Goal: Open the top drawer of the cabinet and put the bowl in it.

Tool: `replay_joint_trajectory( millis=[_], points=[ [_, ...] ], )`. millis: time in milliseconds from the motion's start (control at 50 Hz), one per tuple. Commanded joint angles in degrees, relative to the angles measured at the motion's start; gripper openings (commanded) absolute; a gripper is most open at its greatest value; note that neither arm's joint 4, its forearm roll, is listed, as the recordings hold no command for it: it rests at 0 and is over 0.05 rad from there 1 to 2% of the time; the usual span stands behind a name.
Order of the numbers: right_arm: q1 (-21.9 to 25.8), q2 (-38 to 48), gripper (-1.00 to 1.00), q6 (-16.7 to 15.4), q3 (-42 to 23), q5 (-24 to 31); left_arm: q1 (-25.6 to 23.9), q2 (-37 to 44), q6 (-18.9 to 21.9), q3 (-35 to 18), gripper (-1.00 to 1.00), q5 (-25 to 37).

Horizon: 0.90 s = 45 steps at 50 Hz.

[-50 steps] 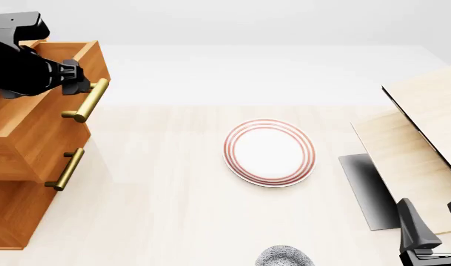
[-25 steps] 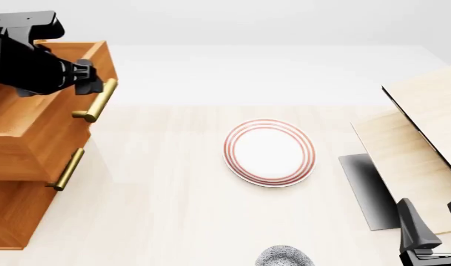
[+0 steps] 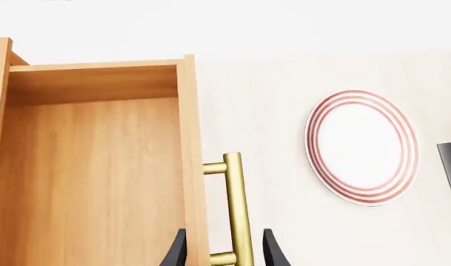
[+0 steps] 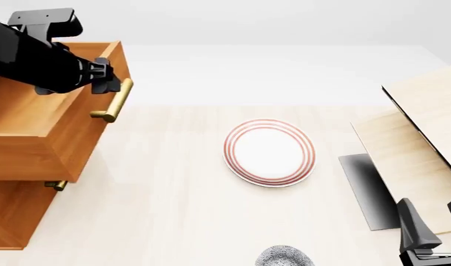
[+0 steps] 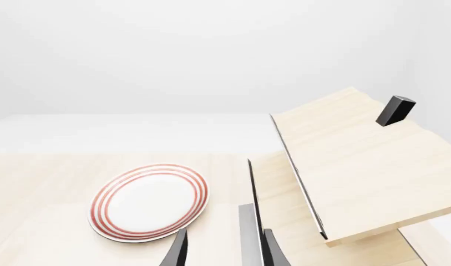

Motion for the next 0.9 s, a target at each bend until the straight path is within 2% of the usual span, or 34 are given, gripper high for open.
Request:
replay_joint_trajectory(
  millis=[20, 80, 100, 120, 160, 380, 500, 560, 660, 680, 720, 780, 900],
  points=[
    [0.00, -0.07, 1.00, -0.03, 0.04, -0.02, -5.26, 0.55, -2.24, -0.65, 1.00, -0.46],
    [-0.02, -0.05, 1.00, -0.04, 0.04, -0.02, -4.37, 0.07, -1.11, -0.85, 1.00, 0.06],
    [0.00, -0.06, 1.00, -0.09, 0.03, -0.02, -8.95, 0.84, -4.46, -1.52, 1.00, -0.51],
    [-0.01, -0.07, 1.00, -0.05, 0.04, -0.02, -10.25, 1.14, -5.00, -1.73, 1.00, -0.59],
    [-0.03, -0.05, 1.00, -0.05, 0.04, -0.02, -7.58, 0.68, -2.99, -1.44, 1.00, -0.22],
    [-0.02, -0.07, 1.00, -0.05, 0.04, -0.02, -7.42, 0.65, -1.87, -1.17, 1.00, 0.13],
    [-0.01, -0.05, 1.00, -0.05, 0.04, -0.02, -8.42, 0.63, -1.97, -1.02, 1.00, 0.05],
    [-0.01, -0.05, 1.00, -0.02, 0.04, -0.02, -11.11, 1.00, -3.38, -1.45, 1.00, -0.13],
    [0.00, -0.08, 1.00, -0.04, 0.04, -0.03, -10.11, 0.37, -2.48, -1.37, 1.00, 0.31],
    [0.00, -0.05, 1.00, -0.05, 0.04, -0.02, -12.68, 0.50, -4.50, -1.63, 1.00, -0.14],
    [-0.01, -0.05, 1.00, -0.05, 0.04, -0.02, -11.11, 0.40, -3.08, -1.30, 1.00, 0.23],
    [-0.01, -0.06, 1.00, -0.07, 0.03, -0.02, -12.61, 0.56, -3.95, -1.29, 1.00, -0.12],
    [-0.01, -0.07, 1.00, -0.09, 0.03, -0.02, -11.61, 0.15, -3.47, -0.93, 1.00, -0.10]
  ],
)
